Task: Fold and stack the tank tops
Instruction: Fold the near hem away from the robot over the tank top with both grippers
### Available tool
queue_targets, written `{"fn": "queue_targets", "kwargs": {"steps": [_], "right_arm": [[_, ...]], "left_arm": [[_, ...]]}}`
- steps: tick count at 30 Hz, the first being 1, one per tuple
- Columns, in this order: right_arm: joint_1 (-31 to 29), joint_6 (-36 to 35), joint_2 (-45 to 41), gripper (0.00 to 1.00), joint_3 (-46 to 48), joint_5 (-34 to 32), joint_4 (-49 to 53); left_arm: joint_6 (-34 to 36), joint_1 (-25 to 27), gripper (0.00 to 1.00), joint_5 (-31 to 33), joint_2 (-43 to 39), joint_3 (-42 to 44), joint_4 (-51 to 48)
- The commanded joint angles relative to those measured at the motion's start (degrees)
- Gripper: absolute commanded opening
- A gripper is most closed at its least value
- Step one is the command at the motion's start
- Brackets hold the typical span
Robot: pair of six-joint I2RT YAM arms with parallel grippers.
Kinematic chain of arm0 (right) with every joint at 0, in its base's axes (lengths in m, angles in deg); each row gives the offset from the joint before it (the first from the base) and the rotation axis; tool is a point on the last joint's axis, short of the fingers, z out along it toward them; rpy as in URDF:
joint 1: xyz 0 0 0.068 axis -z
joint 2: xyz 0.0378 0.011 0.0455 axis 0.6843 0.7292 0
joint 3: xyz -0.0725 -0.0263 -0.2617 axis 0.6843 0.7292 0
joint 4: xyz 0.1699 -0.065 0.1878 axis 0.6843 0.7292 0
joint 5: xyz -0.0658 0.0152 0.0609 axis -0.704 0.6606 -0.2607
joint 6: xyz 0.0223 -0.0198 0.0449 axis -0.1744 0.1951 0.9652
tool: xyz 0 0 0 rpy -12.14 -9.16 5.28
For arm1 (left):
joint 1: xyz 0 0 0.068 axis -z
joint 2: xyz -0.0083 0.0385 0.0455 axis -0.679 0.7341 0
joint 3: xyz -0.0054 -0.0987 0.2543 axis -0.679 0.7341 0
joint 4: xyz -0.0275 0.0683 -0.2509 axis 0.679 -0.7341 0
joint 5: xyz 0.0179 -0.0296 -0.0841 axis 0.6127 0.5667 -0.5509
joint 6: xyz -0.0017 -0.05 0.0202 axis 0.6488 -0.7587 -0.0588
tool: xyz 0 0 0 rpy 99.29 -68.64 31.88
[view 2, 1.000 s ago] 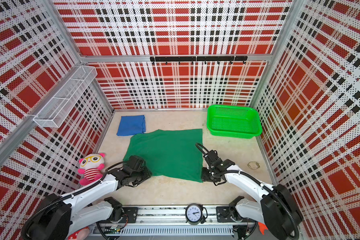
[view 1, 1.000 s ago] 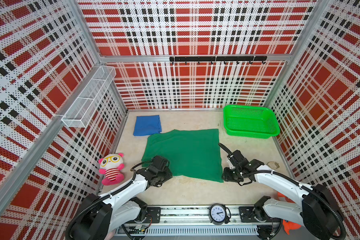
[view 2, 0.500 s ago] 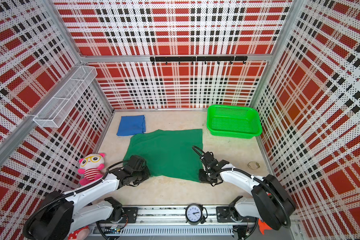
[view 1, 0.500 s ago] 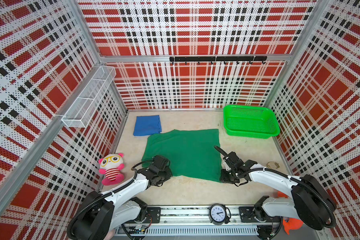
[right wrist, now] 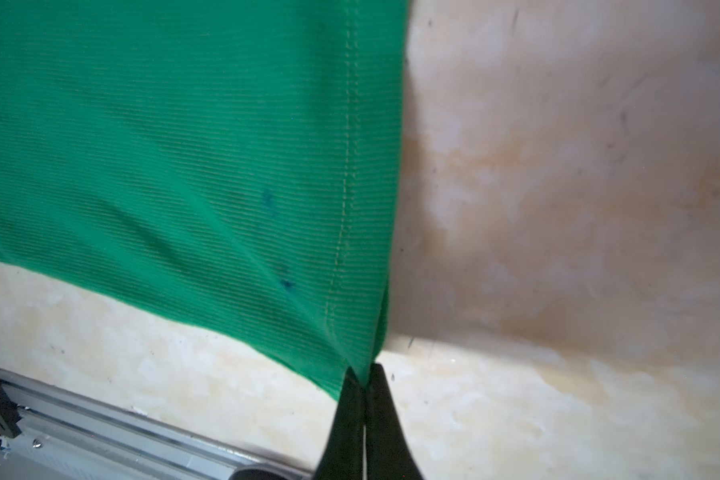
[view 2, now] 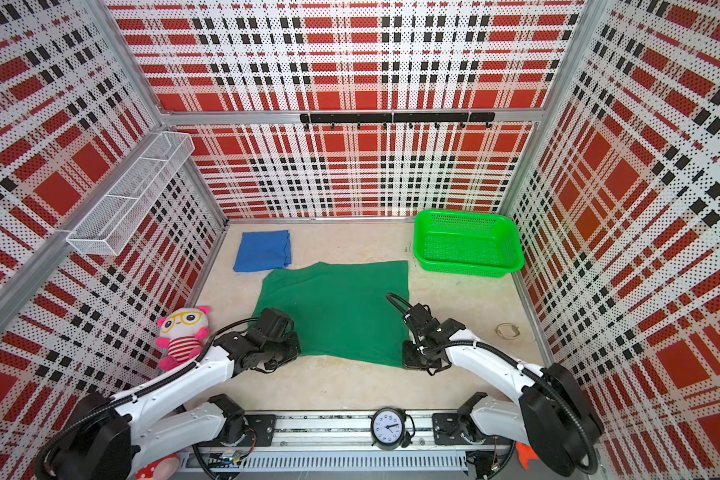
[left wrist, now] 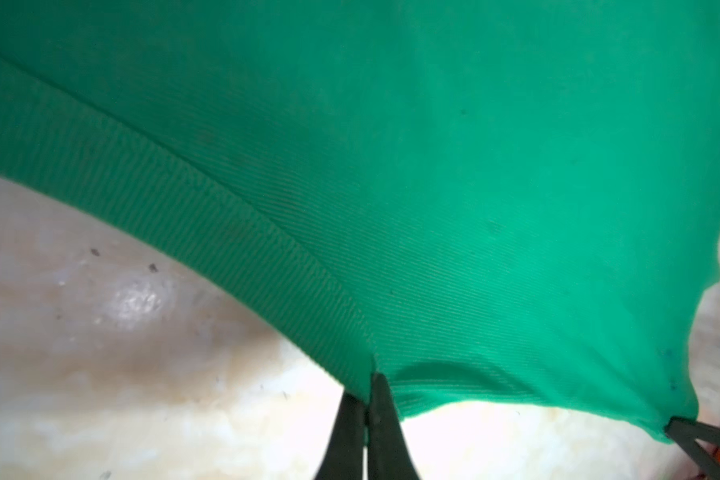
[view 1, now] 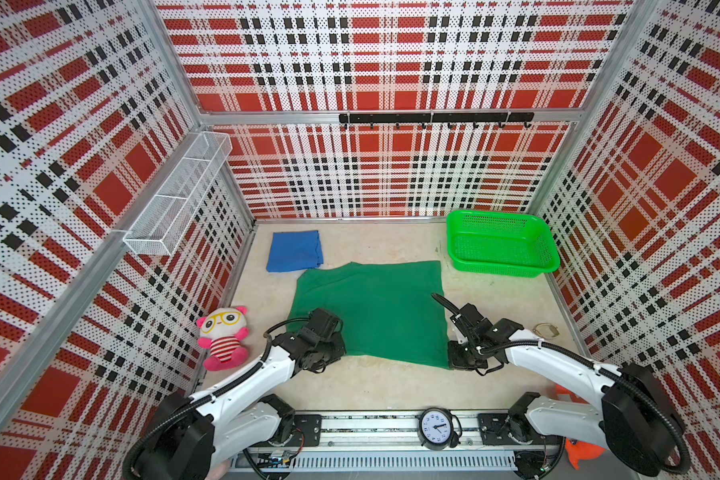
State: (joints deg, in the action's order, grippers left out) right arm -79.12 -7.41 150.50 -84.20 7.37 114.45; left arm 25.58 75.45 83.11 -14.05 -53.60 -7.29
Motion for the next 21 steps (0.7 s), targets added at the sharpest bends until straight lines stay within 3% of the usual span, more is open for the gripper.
{"fn": "queue_targets", "kwargs": {"steps": [1,21], "right_arm": [[0.6,-3.3,-0.9,0.0,-4.1,-2.2,7.2],[10.1,-19.3,17.2,0.0,-21.2,-9.1,7.1]], "left_arm": [[4.0,-0.2,0.0,1.5,-0.2,-4.6,-6.9],[27.5,-7.7,0.0,3.7,26.6,-26.5,-12.7]]}}
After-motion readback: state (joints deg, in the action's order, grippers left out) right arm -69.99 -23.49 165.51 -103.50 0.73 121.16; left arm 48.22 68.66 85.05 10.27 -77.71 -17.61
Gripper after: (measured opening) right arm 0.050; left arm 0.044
